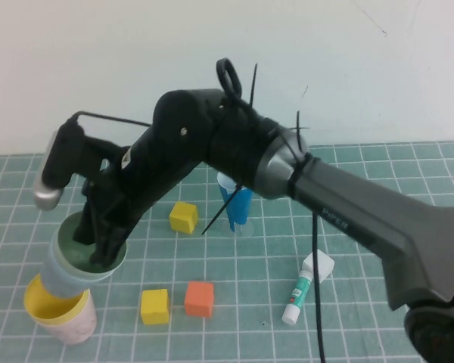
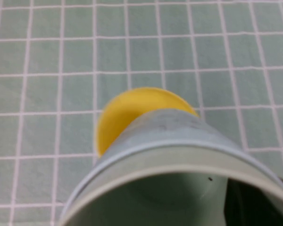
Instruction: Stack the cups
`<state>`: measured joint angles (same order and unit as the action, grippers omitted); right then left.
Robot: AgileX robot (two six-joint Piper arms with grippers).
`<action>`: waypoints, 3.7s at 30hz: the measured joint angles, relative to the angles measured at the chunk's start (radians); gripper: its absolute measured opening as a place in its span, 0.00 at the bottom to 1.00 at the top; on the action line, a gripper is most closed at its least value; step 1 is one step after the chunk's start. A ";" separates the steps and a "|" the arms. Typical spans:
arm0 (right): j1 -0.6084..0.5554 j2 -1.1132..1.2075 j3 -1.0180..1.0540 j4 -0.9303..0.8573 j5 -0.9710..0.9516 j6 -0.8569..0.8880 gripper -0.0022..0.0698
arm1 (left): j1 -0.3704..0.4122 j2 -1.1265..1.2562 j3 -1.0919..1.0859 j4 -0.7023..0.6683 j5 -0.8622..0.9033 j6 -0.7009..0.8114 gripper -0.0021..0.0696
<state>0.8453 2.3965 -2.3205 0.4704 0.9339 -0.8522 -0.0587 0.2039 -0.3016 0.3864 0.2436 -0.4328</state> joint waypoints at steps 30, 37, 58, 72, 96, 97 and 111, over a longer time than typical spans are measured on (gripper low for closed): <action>0.018 0.086 -0.022 0.060 -0.075 -0.057 0.14 | 0.000 0.000 0.008 0.017 -0.013 -0.001 0.03; 0.018 0.086 -0.022 0.066 -0.082 -0.059 0.40 | 0.000 0.000 0.010 0.020 -0.014 -0.001 0.03; 0.018 0.029 -0.059 0.050 -0.048 -0.107 0.35 | 0.000 0.000 0.010 0.020 -0.028 -0.001 0.03; -0.017 -0.311 -0.103 -0.701 0.298 0.117 0.03 | 0.000 -0.039 0.010 0.024 -0.039 -0.001 0.03; -0.281 -1.288 1.117 -0.769 -0.111 0.464 0.03 | -0.043 -0.040 0.078 -0.035 -0.159 -0.020 0.03; -0.281 -1.333 1.189 -0.769 -0.151 0.481 0.03 | -0.054 -0.040 0.078 -0.035 -0.159 -0.020 0.03; -0.281 -1.798 1.811 -0.688 -0.355 0.570 0.03 | -0.095 -0.040 0.078 -0.015 -0.070 -0.020 0.03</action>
<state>0.5646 0.5988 -0.5095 -0.2179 0.5790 -0.2826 -0.1537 0.1644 -0.2232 0.3717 0.1740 -0.4530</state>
